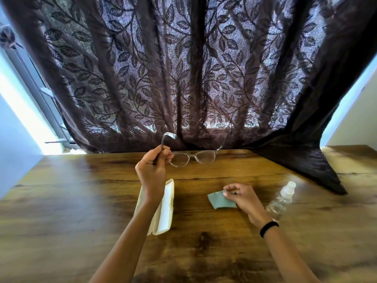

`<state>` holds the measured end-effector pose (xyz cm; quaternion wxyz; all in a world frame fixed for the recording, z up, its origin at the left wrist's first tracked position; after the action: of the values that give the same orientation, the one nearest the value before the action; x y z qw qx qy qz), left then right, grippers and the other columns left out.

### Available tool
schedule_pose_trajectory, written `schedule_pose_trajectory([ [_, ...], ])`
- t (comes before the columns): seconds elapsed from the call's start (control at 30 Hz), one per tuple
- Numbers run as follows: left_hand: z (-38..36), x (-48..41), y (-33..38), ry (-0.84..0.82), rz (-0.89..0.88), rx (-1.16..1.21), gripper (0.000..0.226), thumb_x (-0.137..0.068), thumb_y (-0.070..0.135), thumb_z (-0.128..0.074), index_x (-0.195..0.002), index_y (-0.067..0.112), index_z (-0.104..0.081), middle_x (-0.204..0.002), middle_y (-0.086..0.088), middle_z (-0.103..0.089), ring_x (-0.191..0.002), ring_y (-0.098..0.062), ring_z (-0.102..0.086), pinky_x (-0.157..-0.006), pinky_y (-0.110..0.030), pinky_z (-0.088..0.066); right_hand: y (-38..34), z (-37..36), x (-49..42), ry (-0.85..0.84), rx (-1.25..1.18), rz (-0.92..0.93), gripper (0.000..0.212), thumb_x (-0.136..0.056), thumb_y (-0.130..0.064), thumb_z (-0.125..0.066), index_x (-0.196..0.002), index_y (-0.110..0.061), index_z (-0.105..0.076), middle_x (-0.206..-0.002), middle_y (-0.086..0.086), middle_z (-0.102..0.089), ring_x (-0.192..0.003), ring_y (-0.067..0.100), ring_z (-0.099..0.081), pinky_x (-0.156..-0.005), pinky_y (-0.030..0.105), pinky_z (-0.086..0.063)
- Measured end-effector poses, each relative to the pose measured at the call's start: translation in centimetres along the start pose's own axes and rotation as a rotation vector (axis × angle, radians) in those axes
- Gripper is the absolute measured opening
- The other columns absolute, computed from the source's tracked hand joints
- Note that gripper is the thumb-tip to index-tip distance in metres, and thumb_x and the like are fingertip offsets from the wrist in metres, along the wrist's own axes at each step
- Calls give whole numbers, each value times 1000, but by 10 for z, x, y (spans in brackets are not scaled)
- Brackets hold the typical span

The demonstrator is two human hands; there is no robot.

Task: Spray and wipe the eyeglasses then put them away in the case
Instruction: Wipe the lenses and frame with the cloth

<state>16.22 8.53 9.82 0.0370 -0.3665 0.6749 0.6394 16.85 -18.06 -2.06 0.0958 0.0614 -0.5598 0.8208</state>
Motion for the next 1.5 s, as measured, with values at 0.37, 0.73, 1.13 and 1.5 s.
schedule_pose_trajectory([
  [0.37, -4, 4, -6, -27, 57, 71, 20, -84, -5, -57, -98, 7, -65, -72, 0, -70, -65, -5, -67, -65, -16, -56, -93, 30, 24, 172, -170, 488, 23, -82, -20, -64, -100, -34, -62, -97, -15, -65, -87, -10, -59, -78, 9, -49],
  [0.73, -4, 7, -34, 3, 332, 258, 14, -84, 4, -61, -92, 11, -69, -76, 2, -75, -70, -9, -70, -62, -15, -55, -124, 34, 31, 111, -287, 575, 15, -76, -9, -69, -84, -22, -69, -80, -11, -71, -74, -2, -64, -65, 9, -48],
  [1.13, -28, 24, 43, -59, -415, -327, 37, -82, 1, -66, -118, 2, -59, -120, -5, -59, -105, -20, -62, -90, -26, -50, -170, 10, 54, 279, 382, 797, 12, -82, -21, -67, -87, -11, -69, -80, -3, -60, -80, 15, -50, -68, 16, -36],
  [1.5, -87, 36, 49, -728, -577, -525, 43, -73, -6, -65, -114, 9, -64, -109, -8, -69, -97, -16, -58, -86, -19, -45, -165, 8, 49, 283, 496, 704, 19, -80, -22, -68, -94, -10, -69, -82, -5, -52, -87, 14, -41, -64, 17, -27],
])
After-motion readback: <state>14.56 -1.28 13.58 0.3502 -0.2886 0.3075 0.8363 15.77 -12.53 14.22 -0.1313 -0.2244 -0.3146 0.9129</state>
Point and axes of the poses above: each hand's wrist, its own x-axis away from the middle knuckle, its own z-axis out of the back of the hand, y = z × x, the point moved 8 cm from there along -x, towards the middle knuckle
